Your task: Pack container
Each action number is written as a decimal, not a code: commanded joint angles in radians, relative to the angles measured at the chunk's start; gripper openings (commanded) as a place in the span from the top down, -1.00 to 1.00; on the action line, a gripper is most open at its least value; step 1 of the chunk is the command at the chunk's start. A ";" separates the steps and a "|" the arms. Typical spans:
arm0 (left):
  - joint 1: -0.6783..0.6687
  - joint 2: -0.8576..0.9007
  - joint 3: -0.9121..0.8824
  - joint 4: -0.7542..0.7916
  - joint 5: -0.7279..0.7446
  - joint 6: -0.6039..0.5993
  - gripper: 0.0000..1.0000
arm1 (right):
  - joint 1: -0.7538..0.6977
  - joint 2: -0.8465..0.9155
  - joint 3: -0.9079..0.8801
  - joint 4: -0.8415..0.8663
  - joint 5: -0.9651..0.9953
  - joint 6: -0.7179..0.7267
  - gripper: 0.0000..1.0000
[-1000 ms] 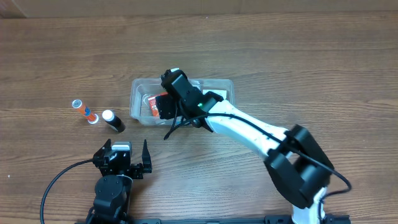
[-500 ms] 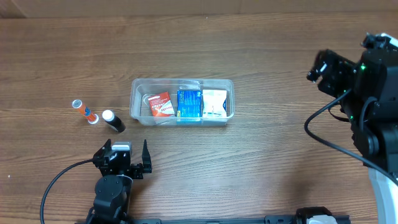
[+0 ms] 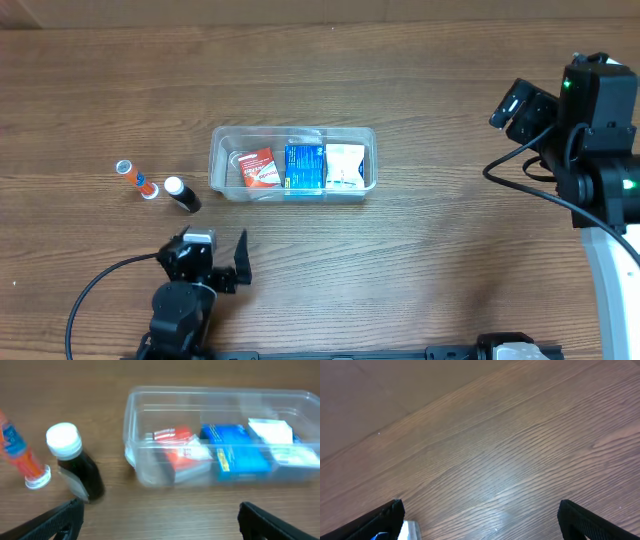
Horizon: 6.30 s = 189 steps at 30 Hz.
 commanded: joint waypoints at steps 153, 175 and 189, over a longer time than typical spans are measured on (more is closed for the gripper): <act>0.557 1.687 1.482 -0.731 0.006 -0.073 0.73 | -0.004 0.008 0.004 0.004 0.000 0.000 -1.00; -0.064 1.799 1.586 -0.739 0.066 -0.107 0.77 | -0.004 0.008 0.004 0.004 0.000 0.000 -1.00; -0.052 1.800 1.427 -0.573 0.029 -0.106 0.66 | -0.004 0.008 0.004 0.004 0.000 0.000 -1.00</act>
